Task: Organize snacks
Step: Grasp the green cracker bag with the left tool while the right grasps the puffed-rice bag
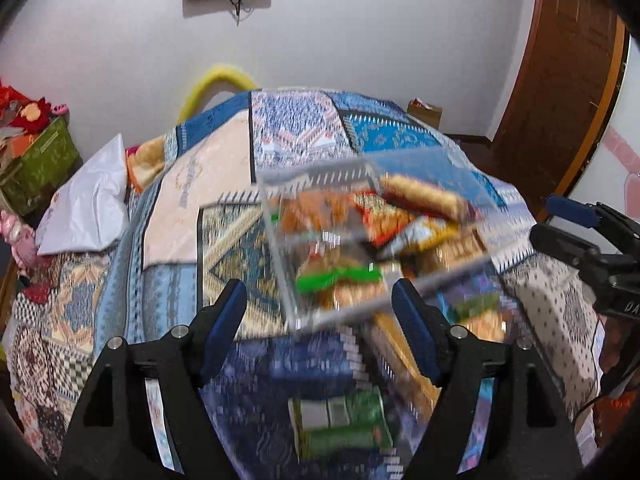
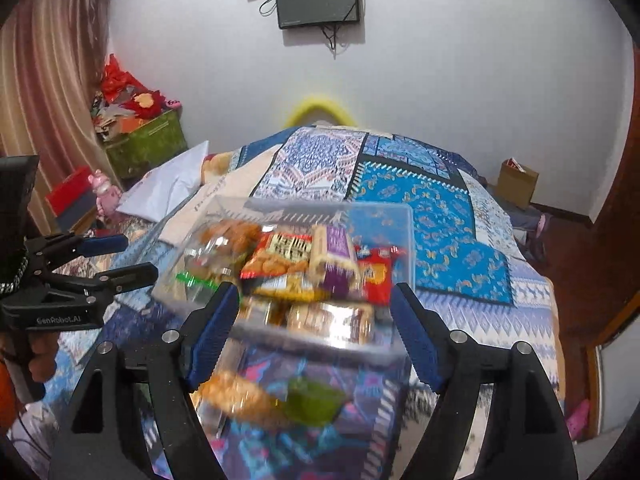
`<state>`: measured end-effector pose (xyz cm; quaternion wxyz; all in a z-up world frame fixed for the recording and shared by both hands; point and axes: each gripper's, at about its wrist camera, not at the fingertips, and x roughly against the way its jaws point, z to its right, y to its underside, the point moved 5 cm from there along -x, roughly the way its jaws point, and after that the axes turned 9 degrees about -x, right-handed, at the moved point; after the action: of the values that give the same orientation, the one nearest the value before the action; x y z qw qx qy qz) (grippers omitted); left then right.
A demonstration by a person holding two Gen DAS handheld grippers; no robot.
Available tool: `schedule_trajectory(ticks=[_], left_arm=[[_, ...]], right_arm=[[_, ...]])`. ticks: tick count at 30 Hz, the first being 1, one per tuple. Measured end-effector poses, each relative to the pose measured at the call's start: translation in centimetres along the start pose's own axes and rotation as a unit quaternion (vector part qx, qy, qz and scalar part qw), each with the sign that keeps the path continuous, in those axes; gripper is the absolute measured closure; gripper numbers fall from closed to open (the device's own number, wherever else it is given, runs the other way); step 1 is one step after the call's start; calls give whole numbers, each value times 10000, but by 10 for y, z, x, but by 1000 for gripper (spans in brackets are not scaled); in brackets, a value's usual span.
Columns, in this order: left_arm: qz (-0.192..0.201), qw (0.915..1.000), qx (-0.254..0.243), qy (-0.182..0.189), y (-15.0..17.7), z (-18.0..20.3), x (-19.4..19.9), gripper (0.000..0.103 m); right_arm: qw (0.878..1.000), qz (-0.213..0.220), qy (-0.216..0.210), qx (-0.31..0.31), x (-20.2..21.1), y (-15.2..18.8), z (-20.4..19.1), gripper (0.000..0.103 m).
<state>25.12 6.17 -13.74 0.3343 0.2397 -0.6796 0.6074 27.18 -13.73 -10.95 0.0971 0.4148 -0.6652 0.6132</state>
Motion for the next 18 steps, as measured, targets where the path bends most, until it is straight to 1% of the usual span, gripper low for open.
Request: schedule_trajectory(ticks=[3,8,12,15,18], left_arm=[[-167,9998,103,28,21,1,0,28],[-495,9985,179,141,56,7,-4,28],[-716,9970,193,243,79,13,-9,28],[-917,9946,260,403,94,18,-17,28],[-1083,9925,305,478,106,24,-26,28]], right_arm=[[9998,-85,-80,-131,4,15,-1,28],[9995,-210,-43,-217,5,38,-9,28],[9986,-355,-177,-336,5,59,-14,28],[9982,-487,-189,-281,0,72,-19,28],[9981,-580,-116,-183,-7,82,-25,28]])
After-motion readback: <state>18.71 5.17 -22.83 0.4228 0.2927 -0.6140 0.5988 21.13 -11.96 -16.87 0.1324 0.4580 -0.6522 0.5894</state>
